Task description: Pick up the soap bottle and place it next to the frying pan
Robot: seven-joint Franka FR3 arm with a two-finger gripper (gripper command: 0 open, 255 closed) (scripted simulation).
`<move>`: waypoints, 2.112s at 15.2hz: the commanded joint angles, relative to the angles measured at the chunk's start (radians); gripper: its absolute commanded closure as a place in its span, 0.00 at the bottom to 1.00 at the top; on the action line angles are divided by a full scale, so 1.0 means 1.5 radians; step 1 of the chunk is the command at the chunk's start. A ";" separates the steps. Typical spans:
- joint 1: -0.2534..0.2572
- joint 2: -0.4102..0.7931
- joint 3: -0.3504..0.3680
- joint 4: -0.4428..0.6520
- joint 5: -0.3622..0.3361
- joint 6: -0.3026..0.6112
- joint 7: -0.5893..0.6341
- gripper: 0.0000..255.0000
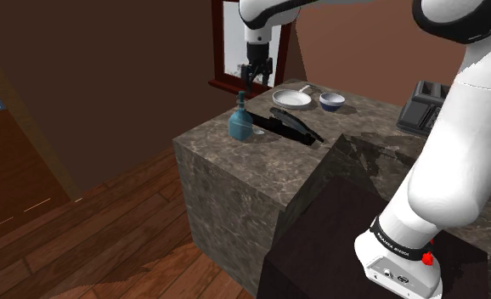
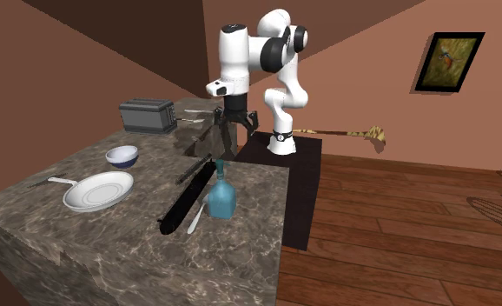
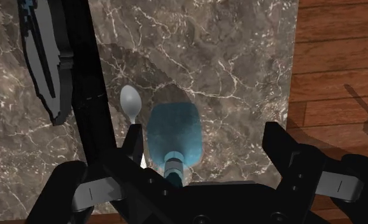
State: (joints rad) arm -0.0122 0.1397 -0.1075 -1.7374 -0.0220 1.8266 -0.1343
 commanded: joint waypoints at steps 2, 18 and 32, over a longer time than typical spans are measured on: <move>-0.001 0.084 0.002 0.093 0.003 -0.010 -0.013 0.00; -0.012 0.254 0.005 0.241 0.006 0.011 -0.040 0.00; -0.012 0.254 0.005 0.241 0.006 0.010 -0.040 1.00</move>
State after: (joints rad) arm -0.0307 0.5214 -0.0996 -1.3761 -0.0125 1.8422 -0.1940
